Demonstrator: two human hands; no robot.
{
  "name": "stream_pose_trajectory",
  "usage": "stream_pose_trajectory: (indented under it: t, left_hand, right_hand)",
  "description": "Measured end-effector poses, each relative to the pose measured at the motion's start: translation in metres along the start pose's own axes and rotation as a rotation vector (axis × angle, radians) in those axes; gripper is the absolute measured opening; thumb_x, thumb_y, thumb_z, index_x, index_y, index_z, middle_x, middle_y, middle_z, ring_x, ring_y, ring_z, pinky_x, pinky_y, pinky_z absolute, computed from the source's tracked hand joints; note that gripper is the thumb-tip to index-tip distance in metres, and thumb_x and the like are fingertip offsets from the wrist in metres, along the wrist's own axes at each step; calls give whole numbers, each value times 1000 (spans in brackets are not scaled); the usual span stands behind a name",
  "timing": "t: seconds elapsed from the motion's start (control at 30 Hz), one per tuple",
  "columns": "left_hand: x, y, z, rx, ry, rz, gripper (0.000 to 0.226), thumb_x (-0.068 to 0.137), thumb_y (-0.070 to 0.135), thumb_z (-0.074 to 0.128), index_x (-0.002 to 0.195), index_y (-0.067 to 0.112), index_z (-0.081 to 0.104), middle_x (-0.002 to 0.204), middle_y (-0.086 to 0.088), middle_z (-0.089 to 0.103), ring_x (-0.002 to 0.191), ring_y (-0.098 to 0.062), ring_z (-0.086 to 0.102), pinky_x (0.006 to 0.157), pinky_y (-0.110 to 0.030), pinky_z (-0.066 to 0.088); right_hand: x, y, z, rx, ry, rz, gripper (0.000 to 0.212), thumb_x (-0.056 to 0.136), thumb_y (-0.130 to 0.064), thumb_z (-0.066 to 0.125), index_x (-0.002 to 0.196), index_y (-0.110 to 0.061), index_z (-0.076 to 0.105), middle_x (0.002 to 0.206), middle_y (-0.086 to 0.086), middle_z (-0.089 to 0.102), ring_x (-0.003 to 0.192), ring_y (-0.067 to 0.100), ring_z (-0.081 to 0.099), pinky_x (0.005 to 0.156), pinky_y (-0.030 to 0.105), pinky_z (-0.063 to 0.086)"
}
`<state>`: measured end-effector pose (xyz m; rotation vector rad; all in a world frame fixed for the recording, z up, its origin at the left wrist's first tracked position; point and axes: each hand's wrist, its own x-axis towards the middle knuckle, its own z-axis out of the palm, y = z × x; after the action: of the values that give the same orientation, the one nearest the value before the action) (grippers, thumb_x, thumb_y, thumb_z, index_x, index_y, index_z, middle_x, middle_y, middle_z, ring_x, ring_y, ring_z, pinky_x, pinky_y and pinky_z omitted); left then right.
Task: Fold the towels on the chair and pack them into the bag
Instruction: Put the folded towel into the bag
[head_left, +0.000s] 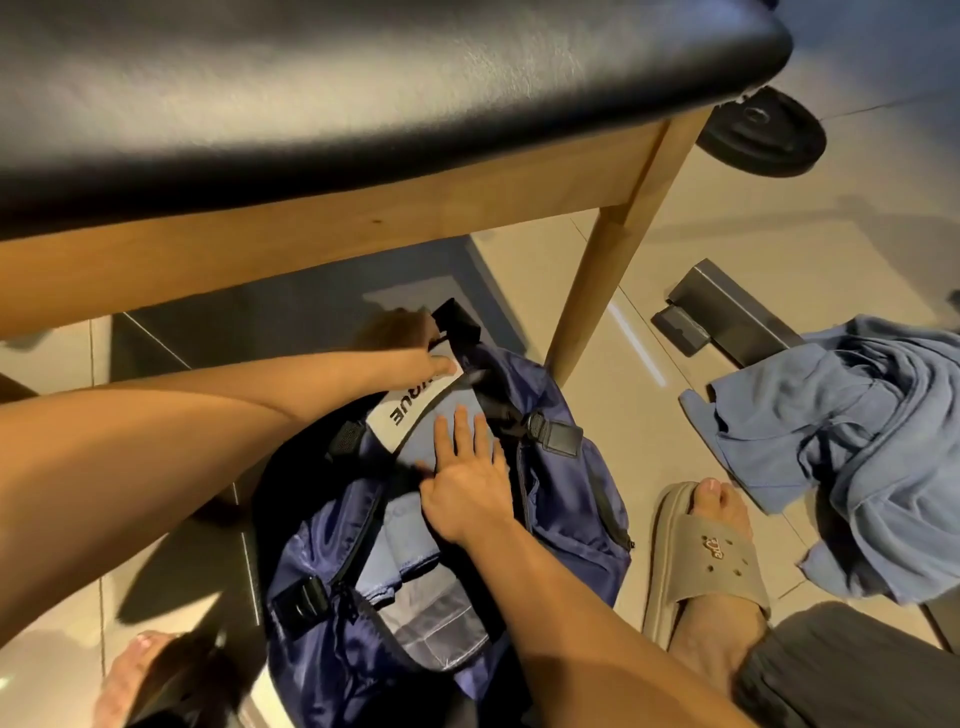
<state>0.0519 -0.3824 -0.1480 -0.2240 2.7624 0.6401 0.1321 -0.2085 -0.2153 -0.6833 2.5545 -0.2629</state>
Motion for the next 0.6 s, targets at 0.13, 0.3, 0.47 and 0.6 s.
stream_pose_trajectory:
  t: [0.13, 0.3, 0.47, 0.6]
  left_hand:
    - [-20, 8, -20, 165, 223, 142, 33, 98, 41, 60, 111, 12, 70, 105, -14, 71, 94, -34, 67, 77, -35, 49]
    - [-39, 13, -19, -47, 59, 217, 33, 106, 32, 51, 103, 5, 69, 98, -8, 70, 92, -26, 65, 90, -40, 48]
    - [-49, 29, -29, 148, 52, 158, 30, 102, 39, 53, 102, 11, 66, 99, -7, 69, 94, -29, 66, 86, -41, 53]
    - [-68, 45, -36, 126, 48, 120, 18, 100, 34, 55, 98, 17, 59, 98, -7, 66, 87, -26, 62, 75, -39, 50]
  right_hand:
    - [-1, -1, -1, 18, -21, -17, 67, 108, -37, 28, 163, -18, -3, 169, 8, -19, 155, 30, -20, 125, 49, -5]
    - [1, -2, 1, 15, -21, -34, 61, 110, -33, 25, 163, -16, 0, 169, 8, -17, 155, 32, -20, 125, 50, -6]
    - [-21, -6, -15, 40, -5, -57, 65, 108, -36, 33, 163, -14, 6, 170, 11, -8, 156, 34, -9, 126, 51, 1]
    - [-62, 0, -37, 158, 34, -135, 46, 106, -27, 42, 149, -10, 36, 145, 19, 49, 131, 41, 46, 103, 50, 41]
